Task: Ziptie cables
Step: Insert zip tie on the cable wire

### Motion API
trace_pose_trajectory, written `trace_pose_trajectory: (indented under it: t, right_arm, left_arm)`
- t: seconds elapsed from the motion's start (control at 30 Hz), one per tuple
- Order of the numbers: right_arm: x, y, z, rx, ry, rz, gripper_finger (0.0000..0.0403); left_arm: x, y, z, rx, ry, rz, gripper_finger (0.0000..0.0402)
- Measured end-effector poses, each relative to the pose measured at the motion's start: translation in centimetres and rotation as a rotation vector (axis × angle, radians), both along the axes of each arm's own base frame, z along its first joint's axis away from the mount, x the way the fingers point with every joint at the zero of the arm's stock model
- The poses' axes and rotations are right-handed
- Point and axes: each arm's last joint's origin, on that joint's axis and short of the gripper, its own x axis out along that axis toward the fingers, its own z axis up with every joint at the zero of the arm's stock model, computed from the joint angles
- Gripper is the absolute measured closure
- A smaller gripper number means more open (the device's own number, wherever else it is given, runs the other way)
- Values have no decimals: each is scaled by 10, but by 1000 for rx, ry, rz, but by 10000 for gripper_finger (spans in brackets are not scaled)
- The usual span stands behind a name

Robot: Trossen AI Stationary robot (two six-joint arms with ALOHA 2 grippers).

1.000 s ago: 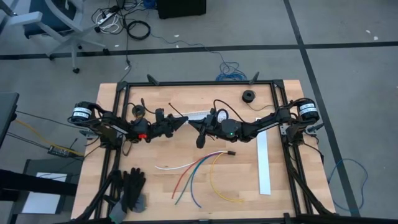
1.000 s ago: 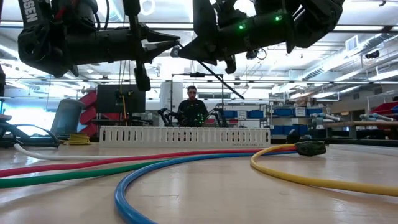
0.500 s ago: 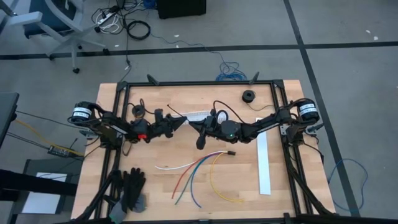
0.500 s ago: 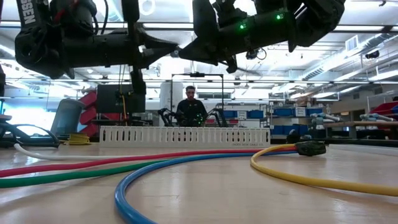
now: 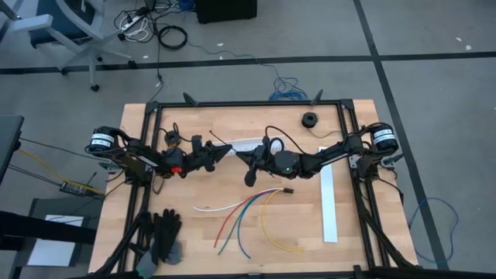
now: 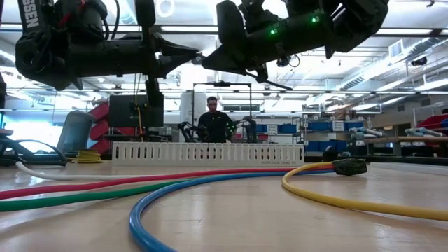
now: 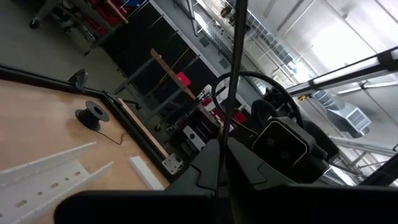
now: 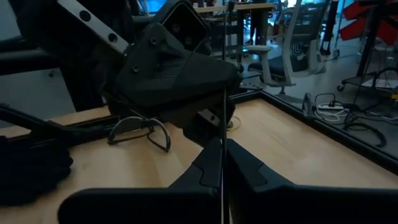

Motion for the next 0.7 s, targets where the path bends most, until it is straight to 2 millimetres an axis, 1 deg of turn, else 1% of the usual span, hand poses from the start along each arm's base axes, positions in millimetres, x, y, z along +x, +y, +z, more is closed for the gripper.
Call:
trace_pose_trajectory:
  t: [0.13,0.27,0.53,0.7]
  right_arm:
    - [1,2,0,-16,9,62,398]
    - [1,3,0,-28,13,109,383]
    - [1,2,0,-25,11,110,338]
    - [1,2,0,-26,12,110,316]
  left_arm:
    - [0,0,0,8,3,1,401]
    - [0,0,0,12,3,-4,401]
    - [0,0,0,13,3,-6,401]
    - [0,0,0,13,3,-6,401]
